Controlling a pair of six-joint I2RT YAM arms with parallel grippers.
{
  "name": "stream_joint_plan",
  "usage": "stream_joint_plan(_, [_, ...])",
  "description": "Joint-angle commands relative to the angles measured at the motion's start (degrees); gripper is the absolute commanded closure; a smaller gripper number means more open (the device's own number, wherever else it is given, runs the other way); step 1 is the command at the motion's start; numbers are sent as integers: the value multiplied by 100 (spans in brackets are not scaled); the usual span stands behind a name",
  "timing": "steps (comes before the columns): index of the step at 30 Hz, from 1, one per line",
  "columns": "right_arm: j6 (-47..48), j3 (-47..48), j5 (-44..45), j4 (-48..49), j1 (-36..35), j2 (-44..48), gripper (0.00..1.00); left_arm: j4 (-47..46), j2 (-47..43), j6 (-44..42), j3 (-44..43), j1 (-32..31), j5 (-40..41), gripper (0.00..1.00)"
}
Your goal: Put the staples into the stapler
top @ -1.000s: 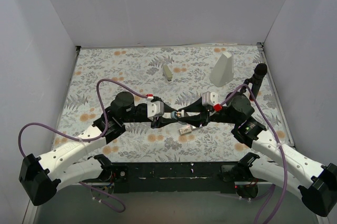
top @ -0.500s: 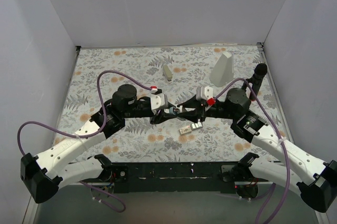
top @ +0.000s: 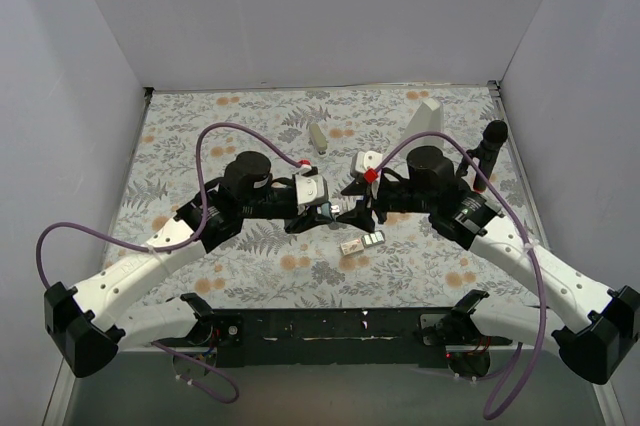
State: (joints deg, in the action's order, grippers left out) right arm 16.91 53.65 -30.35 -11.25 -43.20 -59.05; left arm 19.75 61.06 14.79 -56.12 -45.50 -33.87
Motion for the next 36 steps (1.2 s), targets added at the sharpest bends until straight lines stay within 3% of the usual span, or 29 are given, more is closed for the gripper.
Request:
stream_joint_plan(1, [199,330,152,-281,40,-142,35,134,-85,-116,-286,-21,-323,100])
stream_joint_plan(9, [462,822,-85,-756,13,-423,44,530,161,-195,-575,-21,-287,100])
stream_joint_plan(16, [700,1138,2,-1160,-92,-643,45,855,345,-274,-786,-21,-296,100])
stream_joint_plan(19, [735,1174,99,-1257,-101,-678,69,882,337,-283,-787,-21,-200,100])
stream_joint_plan(20, [744,1139,151,-1257,-101,-661,87,873,311,-275,-761,-21,-138,100])
stream_joint_plan(22, [753,1061,239,-1222,-101,-582,99,768,144,-196,-682,-12,90,100])
stream_joint_plan(31, [674,331,381,-818,-48,-29,99,522,-830,41,-110,392,293,100])
stream_joint_plan(36, [340,-117,109,66,75,358,99,-153,-1403,533,372,769,328,100])
